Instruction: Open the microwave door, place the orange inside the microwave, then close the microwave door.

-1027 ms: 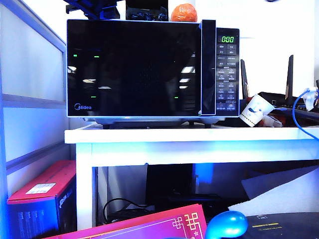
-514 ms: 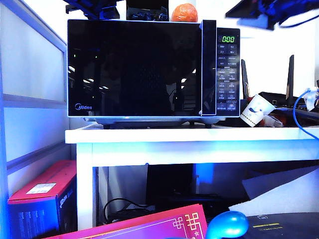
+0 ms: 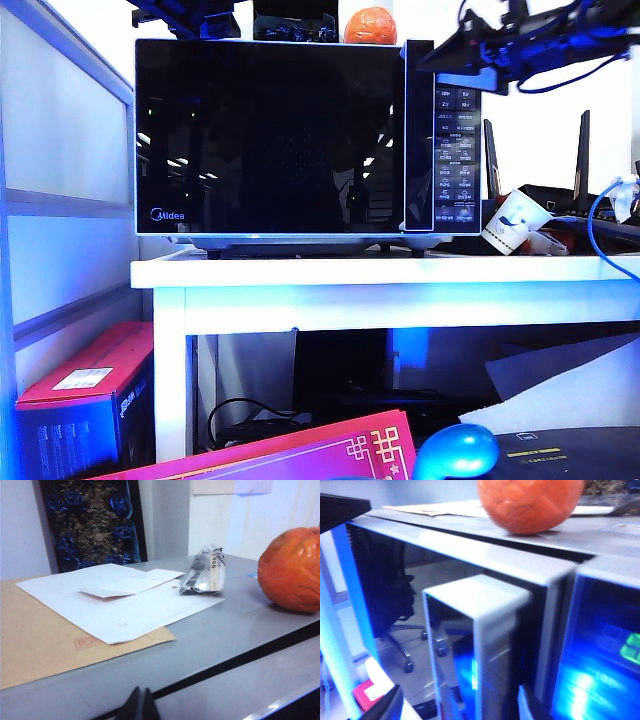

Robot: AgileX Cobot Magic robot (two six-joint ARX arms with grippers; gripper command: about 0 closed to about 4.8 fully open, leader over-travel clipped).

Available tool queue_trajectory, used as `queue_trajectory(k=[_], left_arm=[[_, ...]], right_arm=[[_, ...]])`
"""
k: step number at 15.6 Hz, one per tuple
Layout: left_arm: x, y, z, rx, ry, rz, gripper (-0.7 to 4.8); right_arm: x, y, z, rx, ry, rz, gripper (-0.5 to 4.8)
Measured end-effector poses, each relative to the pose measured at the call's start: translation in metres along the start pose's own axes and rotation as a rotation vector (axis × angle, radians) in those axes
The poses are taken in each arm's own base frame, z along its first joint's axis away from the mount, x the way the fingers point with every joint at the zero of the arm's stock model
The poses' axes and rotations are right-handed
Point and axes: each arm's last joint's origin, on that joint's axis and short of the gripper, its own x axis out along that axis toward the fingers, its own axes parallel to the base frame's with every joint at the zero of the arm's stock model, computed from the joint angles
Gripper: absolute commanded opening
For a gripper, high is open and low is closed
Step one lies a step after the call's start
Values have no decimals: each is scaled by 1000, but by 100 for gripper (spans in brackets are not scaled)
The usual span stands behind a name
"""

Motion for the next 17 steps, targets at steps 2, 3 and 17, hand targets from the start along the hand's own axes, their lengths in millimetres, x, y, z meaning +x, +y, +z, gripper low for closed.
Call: queue_trajectory(k=[2,3,17], left_arm=[[0,0,0,0,0,-1,-4],[0,0,0,-1,-1,-3,-4],[-11,0,32,-67,-42,-42,-4]], right_arm=[[4,1,2,-3,-6,28,303],[4,1,2,2,-5,49,303],[1,11,10,186,36,353,301]])
